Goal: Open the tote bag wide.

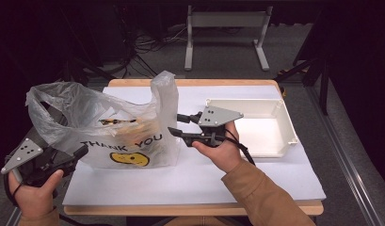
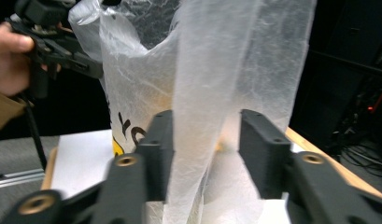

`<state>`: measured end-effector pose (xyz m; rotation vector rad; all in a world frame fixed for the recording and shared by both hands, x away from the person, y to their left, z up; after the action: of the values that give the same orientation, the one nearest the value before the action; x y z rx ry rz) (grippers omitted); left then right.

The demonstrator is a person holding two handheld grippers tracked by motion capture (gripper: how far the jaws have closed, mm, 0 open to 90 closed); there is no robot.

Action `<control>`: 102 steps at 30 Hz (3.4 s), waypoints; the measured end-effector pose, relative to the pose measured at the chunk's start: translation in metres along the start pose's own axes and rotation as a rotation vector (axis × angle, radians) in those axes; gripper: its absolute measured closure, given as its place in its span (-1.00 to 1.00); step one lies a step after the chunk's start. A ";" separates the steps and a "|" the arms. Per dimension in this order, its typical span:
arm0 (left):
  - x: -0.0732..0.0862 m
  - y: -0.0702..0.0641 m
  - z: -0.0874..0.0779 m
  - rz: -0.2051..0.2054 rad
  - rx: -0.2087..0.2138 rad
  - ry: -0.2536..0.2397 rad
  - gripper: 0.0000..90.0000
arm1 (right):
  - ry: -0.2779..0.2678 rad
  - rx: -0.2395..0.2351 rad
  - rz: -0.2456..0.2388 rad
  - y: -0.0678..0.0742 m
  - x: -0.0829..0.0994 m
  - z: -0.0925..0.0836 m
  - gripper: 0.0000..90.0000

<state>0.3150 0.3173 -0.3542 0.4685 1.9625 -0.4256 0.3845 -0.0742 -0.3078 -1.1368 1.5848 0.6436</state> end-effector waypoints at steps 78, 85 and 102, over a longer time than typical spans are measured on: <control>0.071 0.026 0.081 0.070 0.039 0.372 0.99 | 0.348 0.035 0.143 0.000 0.132 0.042 1.00; 0.073 0.022 0.085 0.079 0.064 0.370 0.99 | 0.374 0.020 0.155 0.002 0.142 0.047 1.00; 0.066 0.014 0.076 0.087 0.096 0.317 0.99 | 0.160 0.006 0.065 0.014 0.087 0.016 -0.21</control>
<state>0.3544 0.3010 -0.4466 0.7159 2.2225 -0.4104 0.3776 -0.0856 -0.3968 -1.1599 1.7643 0.6029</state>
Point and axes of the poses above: each handheld gripper's, and its own axes: z roughly forward along the jaws, x roughly out of its underside, y roughly to its left, the point moved 3 cm from there along z, roughly forward along the jaws, and after that the axes turned 6 degrees about y, right-handed, at the moved point
